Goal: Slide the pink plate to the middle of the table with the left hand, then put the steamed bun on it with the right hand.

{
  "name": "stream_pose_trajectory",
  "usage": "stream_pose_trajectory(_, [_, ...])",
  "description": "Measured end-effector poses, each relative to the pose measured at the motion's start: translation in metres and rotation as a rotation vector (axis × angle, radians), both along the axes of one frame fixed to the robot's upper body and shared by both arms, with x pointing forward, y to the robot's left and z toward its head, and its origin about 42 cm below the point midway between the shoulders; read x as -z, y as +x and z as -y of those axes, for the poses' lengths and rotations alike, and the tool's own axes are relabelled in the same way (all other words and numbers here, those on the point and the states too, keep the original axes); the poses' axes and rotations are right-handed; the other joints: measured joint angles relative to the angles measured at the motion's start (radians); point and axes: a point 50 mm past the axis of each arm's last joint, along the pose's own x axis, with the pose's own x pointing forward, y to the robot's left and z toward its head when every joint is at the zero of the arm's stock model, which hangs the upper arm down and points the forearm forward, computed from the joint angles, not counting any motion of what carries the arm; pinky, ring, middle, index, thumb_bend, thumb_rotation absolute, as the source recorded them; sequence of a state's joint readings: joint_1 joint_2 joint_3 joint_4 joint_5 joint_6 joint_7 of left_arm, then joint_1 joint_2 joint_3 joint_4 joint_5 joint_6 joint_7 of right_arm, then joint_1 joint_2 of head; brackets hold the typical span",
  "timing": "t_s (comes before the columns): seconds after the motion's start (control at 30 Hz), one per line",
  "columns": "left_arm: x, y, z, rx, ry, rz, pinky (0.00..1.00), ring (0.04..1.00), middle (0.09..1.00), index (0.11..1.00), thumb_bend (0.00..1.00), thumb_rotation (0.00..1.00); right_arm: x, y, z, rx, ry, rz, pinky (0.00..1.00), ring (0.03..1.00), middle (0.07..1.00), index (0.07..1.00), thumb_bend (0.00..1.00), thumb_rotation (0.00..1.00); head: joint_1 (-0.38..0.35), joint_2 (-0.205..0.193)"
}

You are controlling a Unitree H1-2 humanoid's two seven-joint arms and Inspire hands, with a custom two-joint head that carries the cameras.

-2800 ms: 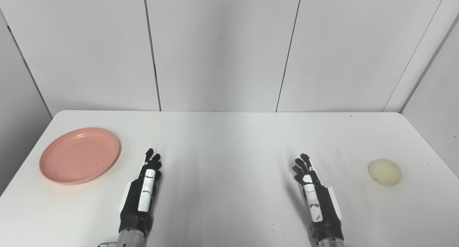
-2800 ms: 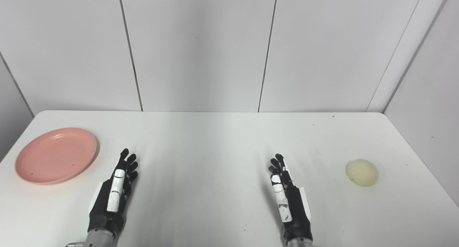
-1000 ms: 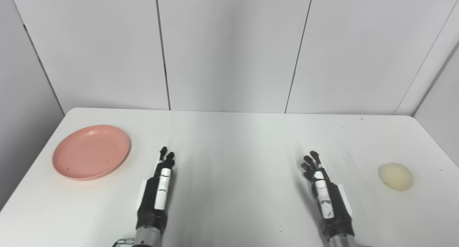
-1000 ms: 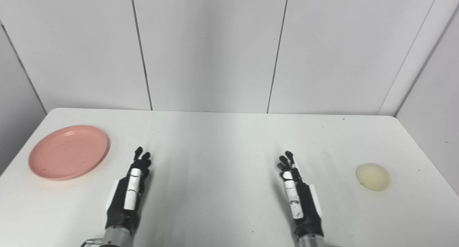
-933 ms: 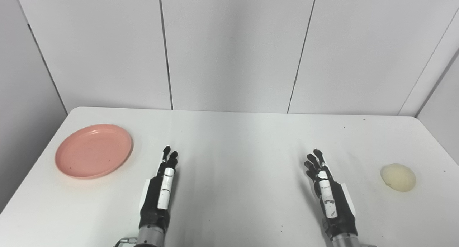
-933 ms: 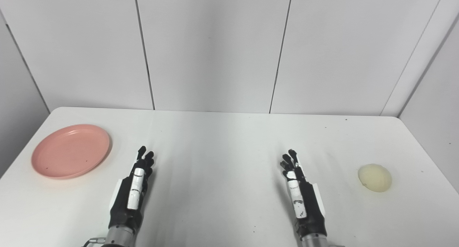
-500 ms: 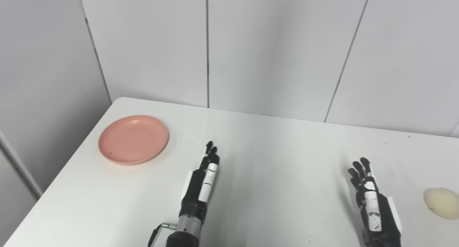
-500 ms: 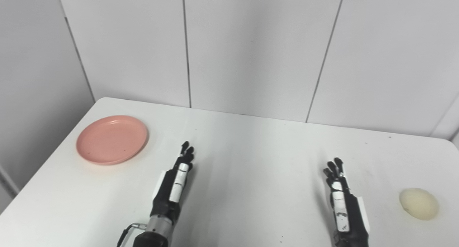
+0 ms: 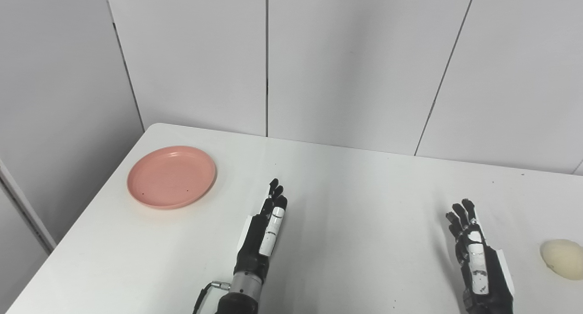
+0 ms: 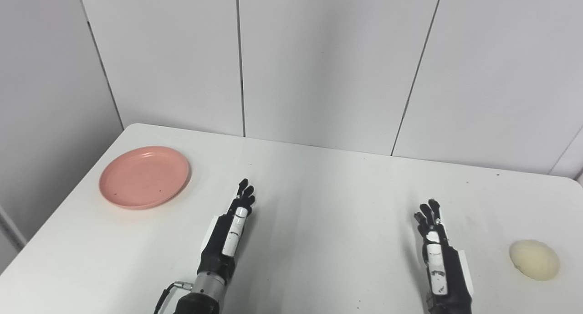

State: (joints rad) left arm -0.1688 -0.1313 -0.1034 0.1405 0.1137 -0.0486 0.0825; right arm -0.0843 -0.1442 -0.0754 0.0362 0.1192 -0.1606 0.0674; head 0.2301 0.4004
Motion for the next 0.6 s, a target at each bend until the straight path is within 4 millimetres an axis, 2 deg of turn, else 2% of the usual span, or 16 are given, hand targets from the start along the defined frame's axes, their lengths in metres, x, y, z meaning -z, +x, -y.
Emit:
stream_pose_trajectory(0.17, [0.0, 0.001, 0.001, 0.002, -0.001, 0.0, 1.0, 0.979, 0.987, 1.0, 0.64, 1.0, 0.0, 0.0, 0.0, 0.0, -0.001, 0.0, 1.0, 0.948, 0.966, 0.997, 0.72, 1.0, 0.0, -0.003])
stream_pose_trajectory(0.23, [0.0, 0.001, 0.004, 0.006, 0.018, 0.012, 0.95, 0.949, 0.966, 1.0, 0.6, 1.0, 0.0, 0.0, 0.0, 0.0, -0.006, -0.001, 1.0, 0.949, 0.965, 0.998, 0.72, 1.0, 0.003, -0.005])
stream_pose_trajectory(0.3, [-0.002, 0.003, 0.011, 0.018, 0.064, 0.08, 0.96, 0.914, 0.951, 1.0, 0.62, 1.0, 0.0, 0.0, 0.0, 0.0, -0.009, -0.001, 1.0, 0.953, 0.966, 0.998, 0.73, 1.0, 0.008, -0.009])
stream_pose_trajectory(0.4, [-0.008, 0.009, 0.019, 0.041, 0.095, 0.182, 0.99, 0.921, 0.952, 1.0, 0.64, 1.0, 0.0, 0.001, -0.002, -0.003, -0.009, -0.001, 1.0, 0.955, 0.969, 1.0, 0.72, 1.0, 0.005, -0.015])
stream_pose_trajectory(0.53, [-0.013, 0.009, 0.021, 0.05, 0.1, 0.244, 1.0, 0.949, 0.949, 1.0, 0.65, 1.0, 0.0, 0.002, -0.002, -0.003, -0.006, 0.0, 1.0, 0.956, 0.975, 1.0, 0.69, 1.0, 0.003, -0.012])
stream_pose_trajectory(0.6, [-0.014, 0.01, 0.02, 0.042, 0.093, 0.255, 0.98, 0.926, 0.933, 1.0, 0.66, 1.0, 0.0, 0.002, -0.002, -0.003, -0.006, 0.0, 1.0, 0.952, 0.97, 0.998, 0.69, 1.0, 0.003, -0.014])
